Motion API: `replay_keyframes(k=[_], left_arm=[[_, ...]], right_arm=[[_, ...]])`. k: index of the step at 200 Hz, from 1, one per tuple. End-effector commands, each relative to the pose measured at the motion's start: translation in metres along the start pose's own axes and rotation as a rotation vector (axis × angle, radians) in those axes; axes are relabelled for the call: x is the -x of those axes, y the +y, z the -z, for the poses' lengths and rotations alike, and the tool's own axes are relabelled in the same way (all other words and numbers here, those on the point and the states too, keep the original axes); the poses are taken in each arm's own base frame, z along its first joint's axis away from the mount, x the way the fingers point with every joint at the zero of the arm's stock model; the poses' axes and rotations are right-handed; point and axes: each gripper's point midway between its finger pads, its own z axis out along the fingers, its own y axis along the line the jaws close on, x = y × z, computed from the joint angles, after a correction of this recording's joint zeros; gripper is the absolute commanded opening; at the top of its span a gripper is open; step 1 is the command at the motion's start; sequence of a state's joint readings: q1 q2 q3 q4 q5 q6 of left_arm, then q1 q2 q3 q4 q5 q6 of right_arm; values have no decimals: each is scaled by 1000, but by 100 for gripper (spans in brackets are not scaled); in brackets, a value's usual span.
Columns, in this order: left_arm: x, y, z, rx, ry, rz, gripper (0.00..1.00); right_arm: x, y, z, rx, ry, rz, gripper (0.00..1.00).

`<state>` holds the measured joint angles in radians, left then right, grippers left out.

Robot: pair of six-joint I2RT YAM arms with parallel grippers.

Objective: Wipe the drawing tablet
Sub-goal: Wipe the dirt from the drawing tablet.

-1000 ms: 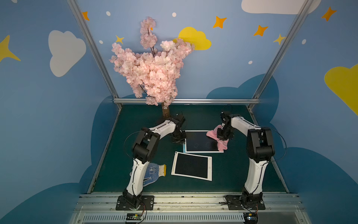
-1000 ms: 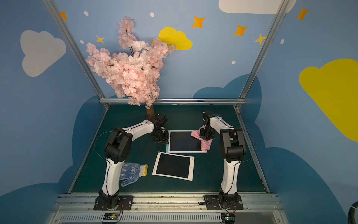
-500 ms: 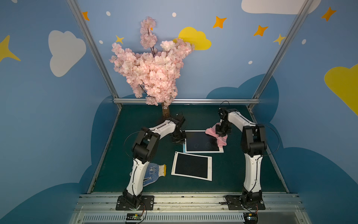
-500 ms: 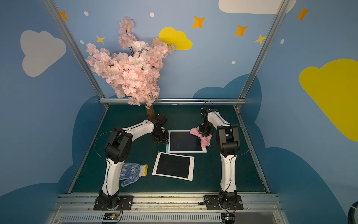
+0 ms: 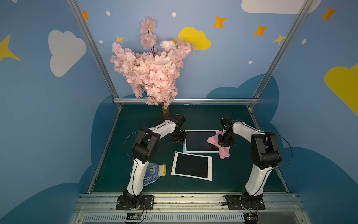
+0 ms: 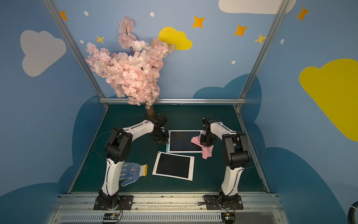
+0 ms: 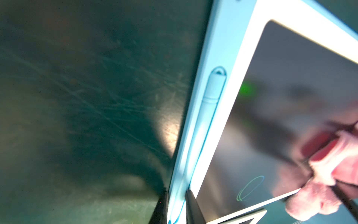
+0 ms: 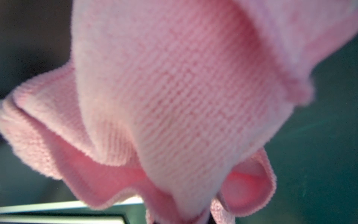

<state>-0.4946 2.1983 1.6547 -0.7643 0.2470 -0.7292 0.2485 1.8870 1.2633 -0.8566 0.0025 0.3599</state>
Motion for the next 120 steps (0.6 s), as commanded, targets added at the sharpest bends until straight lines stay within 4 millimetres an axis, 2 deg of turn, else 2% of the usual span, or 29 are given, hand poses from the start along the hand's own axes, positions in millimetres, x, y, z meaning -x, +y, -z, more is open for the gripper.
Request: replay_keyframes(k=[1, 17, 29, 54, 65, 93, 120], left_arm=[[1, 29, -19, 96, 2, 26, 19], [1, 29, -19, 95, 3, 26, 19], [1, 29, -18, 96, 1, 26, 19], [1, 29, -18, 96, 0, 25, 19], [1, 30, -18, 97, 1, 28, 19], [1, 31, -19, 97, -2, 31, 19], [0, 30, -20, 93, 1, 31, 19]], right_arm=[[-27, -1, -16, -18, 91, -10, 0], [-12, 6, -14, -12, 81, -8, 0], [8, 10, -7, -9, 60, -8, 0], [45, 11, 9, -4, 11, -14, 0], [55, 11, 15, -5, -5, -10, 0], [67, 13, 27, -6, -36, 3, 0], [65, 12, 18, -11, -17, 0, 0]])
